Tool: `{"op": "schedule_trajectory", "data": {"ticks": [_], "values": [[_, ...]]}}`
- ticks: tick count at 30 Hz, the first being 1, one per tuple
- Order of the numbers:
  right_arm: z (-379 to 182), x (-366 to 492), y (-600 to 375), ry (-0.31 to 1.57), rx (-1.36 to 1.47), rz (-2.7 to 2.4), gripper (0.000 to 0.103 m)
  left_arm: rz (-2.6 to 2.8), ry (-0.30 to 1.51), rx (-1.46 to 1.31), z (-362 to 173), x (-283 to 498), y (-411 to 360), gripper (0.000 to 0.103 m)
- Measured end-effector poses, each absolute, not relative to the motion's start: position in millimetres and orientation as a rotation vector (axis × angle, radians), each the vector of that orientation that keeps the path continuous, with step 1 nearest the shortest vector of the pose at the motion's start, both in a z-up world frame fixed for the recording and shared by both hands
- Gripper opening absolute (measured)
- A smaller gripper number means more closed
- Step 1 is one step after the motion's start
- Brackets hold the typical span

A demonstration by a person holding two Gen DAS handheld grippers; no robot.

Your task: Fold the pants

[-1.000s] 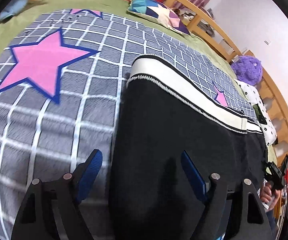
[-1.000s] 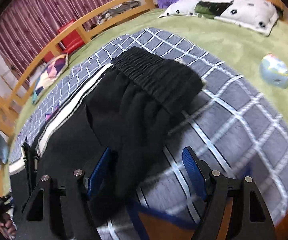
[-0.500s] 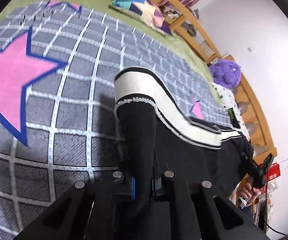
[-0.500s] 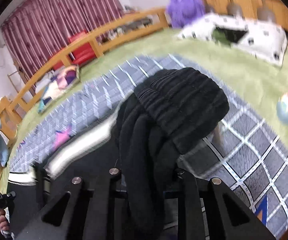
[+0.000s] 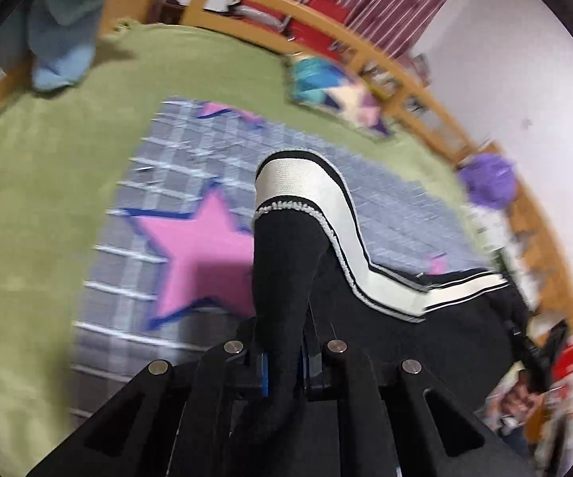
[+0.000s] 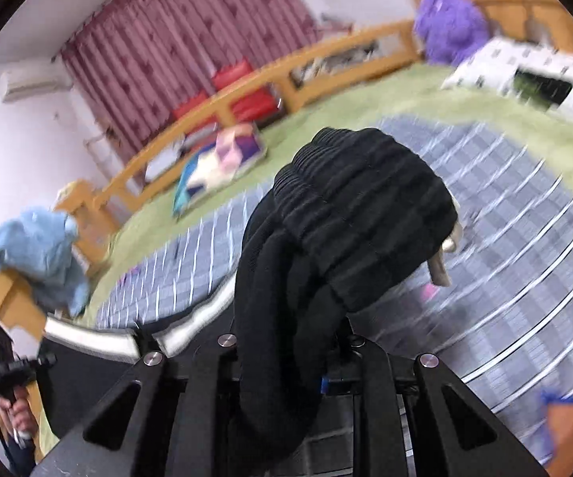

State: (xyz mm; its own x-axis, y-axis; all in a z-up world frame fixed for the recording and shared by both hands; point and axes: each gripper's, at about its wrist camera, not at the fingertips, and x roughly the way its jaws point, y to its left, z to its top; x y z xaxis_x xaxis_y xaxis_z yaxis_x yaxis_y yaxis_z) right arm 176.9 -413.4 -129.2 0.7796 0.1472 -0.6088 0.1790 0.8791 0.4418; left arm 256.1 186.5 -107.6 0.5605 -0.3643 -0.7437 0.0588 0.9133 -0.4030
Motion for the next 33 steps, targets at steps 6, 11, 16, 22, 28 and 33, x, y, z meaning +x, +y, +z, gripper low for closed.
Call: {"op": "schedule_trajectory", "data": {"ticks": [6, 11, 16, 22, 28, 33], "values": [[-198.8, 186.6, -423.4, 0.877, 0.462, -0.127, 0.031, 0.030, 0.975, -0.052, -164.1, 259.6, 168.8, 0.035], [-166.4, 161.5, -412.6, 0.938, 0.316, -0.186, 0.041, 0.006, 0.951, -0.007, -152.5, 235.1, 153.6, 0.051], [-125.5, 128.7, -363.5, 0.862, 0.126, -0.204, 0.042, -0.077, 0.863, -0.012, -133.9, 190.2, 144.6, 0.076], [-122.9, 139.1, -279.0, 0.865, 0.230, 0.057, 0.042, -0.104, 0.909, 0.000, -196.5, 163.0, 122.8, 0.077], [-133.5, 142.2, -183.1, 0.878, 0.229, 0.319, 0.042, -0.150, 0.895, -0.152, -167.0, 132.9, 150.7, 0.077], [-168.2, 140.4, -156.2, 0.973, 0.225, 0.353, 0.013, -0.082, 0.913, -0.219, -171.5, 120.8, 186.6, 0.077]]}}
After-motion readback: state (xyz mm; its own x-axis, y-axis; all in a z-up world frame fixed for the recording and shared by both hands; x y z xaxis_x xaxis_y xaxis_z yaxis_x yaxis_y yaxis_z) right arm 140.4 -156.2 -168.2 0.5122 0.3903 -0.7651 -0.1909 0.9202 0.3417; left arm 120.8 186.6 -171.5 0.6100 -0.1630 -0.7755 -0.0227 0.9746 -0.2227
